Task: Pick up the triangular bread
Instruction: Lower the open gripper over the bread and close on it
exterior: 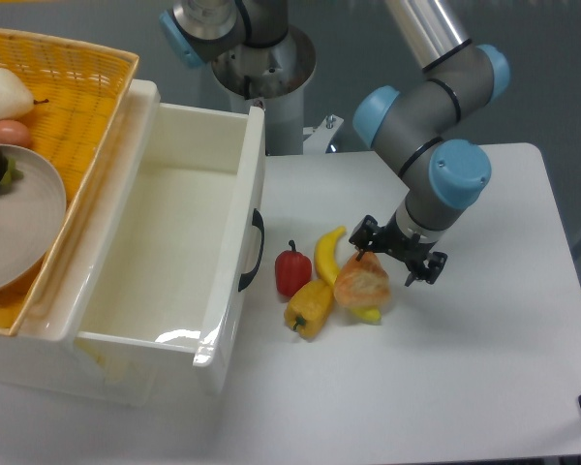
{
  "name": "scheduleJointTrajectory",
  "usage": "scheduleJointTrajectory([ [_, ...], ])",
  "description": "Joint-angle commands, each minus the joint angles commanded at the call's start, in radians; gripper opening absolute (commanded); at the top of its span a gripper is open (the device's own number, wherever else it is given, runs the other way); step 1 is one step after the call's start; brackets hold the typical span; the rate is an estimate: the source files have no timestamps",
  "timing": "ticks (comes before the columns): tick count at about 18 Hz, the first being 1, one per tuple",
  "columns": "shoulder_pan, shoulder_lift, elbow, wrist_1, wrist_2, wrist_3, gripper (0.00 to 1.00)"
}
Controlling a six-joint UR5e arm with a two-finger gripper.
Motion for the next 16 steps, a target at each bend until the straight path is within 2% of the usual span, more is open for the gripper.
scheduleJointTrajectory([
  [2,-0.011,-0.006,-0.003,0.002,0.003,0.003,0.97],
  [7,-0.012,-0.012,-0.003,0.003,0.005,0.005,0.68],
  [8,-0.012,-0.012,-0.002,0.003,0.005,0.006,0.57],
  [9,-0.011,-0.012,-0.002,0.003,0.005,0.008,0.40],
  [10,-0.009,-0.011,-0.002,0.003,0.005,0.017,0.28],
  [12,-0.006,-0.008,0.000,0.002,0.006,0.054,0.06],
  [13,-0.005,-0.008,0.000,0.002,0.008,0.063,0.00],
  [16,-0.002,-0.006,0.002,0.000,0.011,0.064,0.00],
])
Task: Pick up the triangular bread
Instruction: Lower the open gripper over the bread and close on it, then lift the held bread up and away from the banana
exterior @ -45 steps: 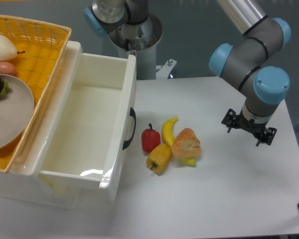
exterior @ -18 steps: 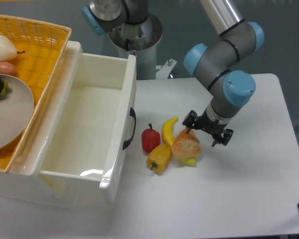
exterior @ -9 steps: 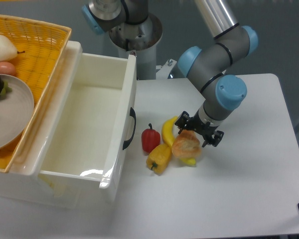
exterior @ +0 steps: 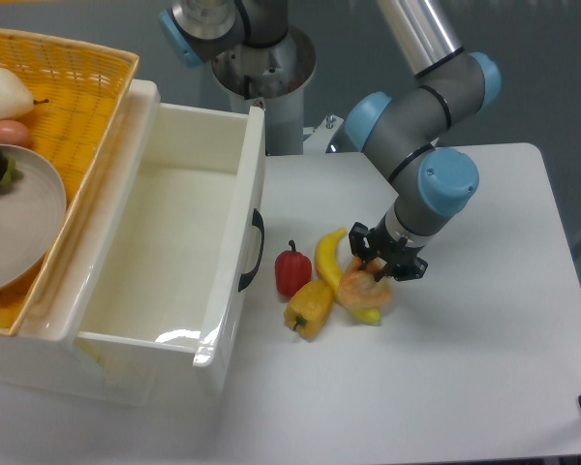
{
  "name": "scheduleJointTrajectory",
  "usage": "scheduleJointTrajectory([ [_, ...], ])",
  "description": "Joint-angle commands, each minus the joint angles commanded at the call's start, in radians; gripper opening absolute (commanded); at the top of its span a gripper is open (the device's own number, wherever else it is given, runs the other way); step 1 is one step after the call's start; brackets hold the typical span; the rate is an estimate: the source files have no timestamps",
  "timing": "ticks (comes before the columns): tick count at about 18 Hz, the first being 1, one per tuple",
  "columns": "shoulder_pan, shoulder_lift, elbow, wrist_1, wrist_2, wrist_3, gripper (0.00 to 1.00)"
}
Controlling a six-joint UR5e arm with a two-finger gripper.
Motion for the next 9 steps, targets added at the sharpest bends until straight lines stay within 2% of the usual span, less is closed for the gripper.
scheduleJointTrajectory([
  [4,0.015,0.005,0.027,-0.047,0.000,0.012,0.00],
  [7,0.026,0.006,0.081,-0.095,0.006,0.029,0.00],
  [9,0.031,0.006,0.124,-0.113,0.053,0.031,0.00],
])
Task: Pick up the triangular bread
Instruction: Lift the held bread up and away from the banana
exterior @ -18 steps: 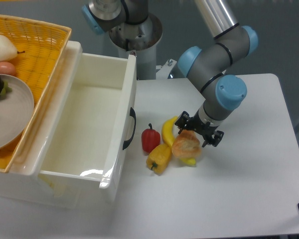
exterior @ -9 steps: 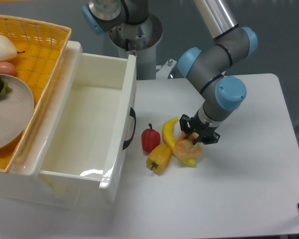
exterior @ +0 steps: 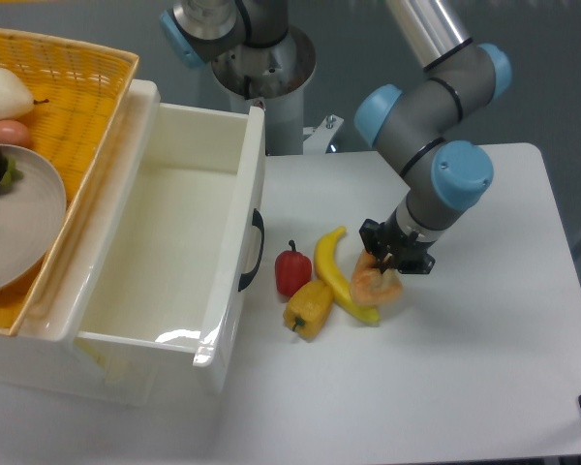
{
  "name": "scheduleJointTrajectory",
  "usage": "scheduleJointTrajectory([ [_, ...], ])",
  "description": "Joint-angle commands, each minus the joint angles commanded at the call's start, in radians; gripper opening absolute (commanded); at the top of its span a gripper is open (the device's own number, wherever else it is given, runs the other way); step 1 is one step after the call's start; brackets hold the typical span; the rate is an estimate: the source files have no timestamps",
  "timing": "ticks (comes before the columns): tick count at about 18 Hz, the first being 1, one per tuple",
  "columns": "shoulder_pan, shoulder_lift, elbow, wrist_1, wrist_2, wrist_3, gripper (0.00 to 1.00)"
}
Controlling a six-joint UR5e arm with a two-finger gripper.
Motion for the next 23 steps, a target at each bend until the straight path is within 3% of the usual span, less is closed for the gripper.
scheduleJointTrajectory([
  [11,0.049,-0.034,0.155,0.003,0.132,0.092,0.00],
  [13,0.055,-0.035,0.164,0.000,0.141,0.143,0.00],
  [23,0.081,-0.051,0.177,-0.006,0.091,0.147,0.00],
])
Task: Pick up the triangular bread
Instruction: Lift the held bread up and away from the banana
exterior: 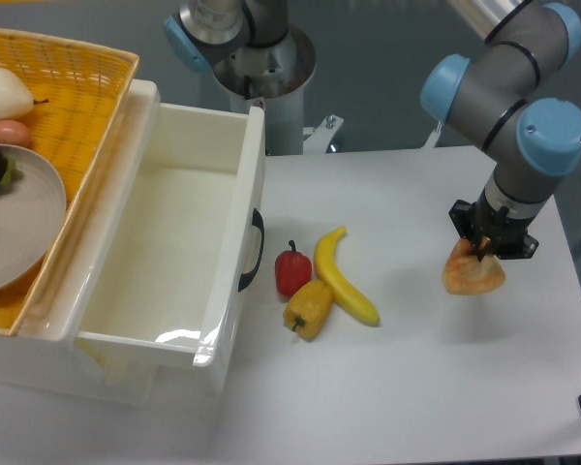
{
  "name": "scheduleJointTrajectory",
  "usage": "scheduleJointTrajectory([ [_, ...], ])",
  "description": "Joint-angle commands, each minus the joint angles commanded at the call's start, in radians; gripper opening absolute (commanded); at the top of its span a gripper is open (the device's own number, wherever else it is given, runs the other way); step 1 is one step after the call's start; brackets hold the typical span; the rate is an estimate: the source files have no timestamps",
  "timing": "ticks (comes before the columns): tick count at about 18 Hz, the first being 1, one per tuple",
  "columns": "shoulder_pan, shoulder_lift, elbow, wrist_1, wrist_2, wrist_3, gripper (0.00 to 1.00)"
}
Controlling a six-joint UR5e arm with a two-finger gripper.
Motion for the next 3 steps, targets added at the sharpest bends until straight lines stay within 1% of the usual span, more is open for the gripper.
scheduleJointTrajectory([
  [3,0.003,0.000,0.000,0.000,-0.011,0.000,0.00],
])
